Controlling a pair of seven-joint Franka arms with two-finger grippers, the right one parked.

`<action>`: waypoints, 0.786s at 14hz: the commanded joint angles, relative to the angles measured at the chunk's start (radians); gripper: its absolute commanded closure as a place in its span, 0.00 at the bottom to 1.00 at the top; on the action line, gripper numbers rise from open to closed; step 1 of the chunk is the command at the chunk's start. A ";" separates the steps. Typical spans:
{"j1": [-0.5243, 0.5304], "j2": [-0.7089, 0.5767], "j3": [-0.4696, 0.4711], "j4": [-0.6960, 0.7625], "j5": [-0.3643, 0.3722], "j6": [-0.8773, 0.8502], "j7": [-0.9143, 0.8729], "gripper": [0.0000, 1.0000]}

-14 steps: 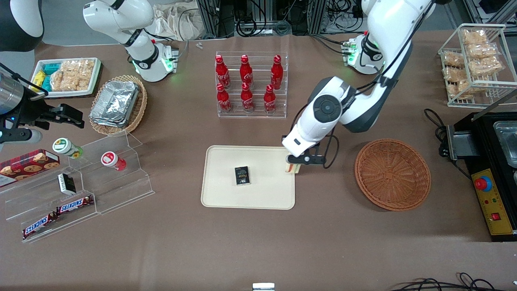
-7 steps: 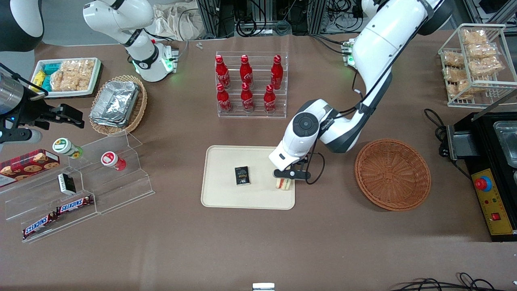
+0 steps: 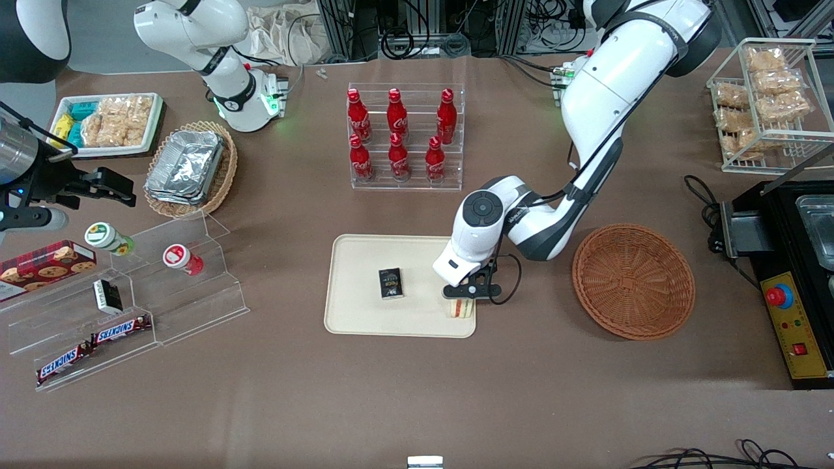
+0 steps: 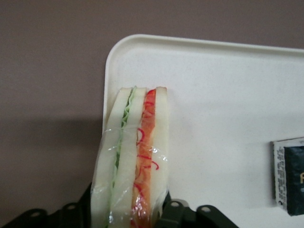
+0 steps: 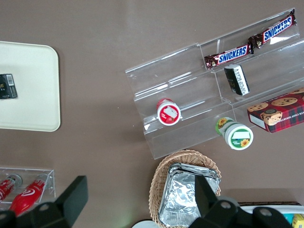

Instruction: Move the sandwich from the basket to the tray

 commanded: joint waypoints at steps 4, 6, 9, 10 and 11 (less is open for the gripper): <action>0.039 -0.214 -0.003 0.014 -0.079 -0.195 -0.062 0.01; 0.064 -0.294 -0.002 0.018 -0.184 -0.292 0.036 0.01; 0.148 -0.408 0.000 0.026 -0.346 -0.464 0.246 0.01; 0.186 -0.451 0.000 0.026 -0.385 -0.511 0.303 0.01; 0.223 -0.493 0.000 0.026 -0.408 -0.574 0.355 0.01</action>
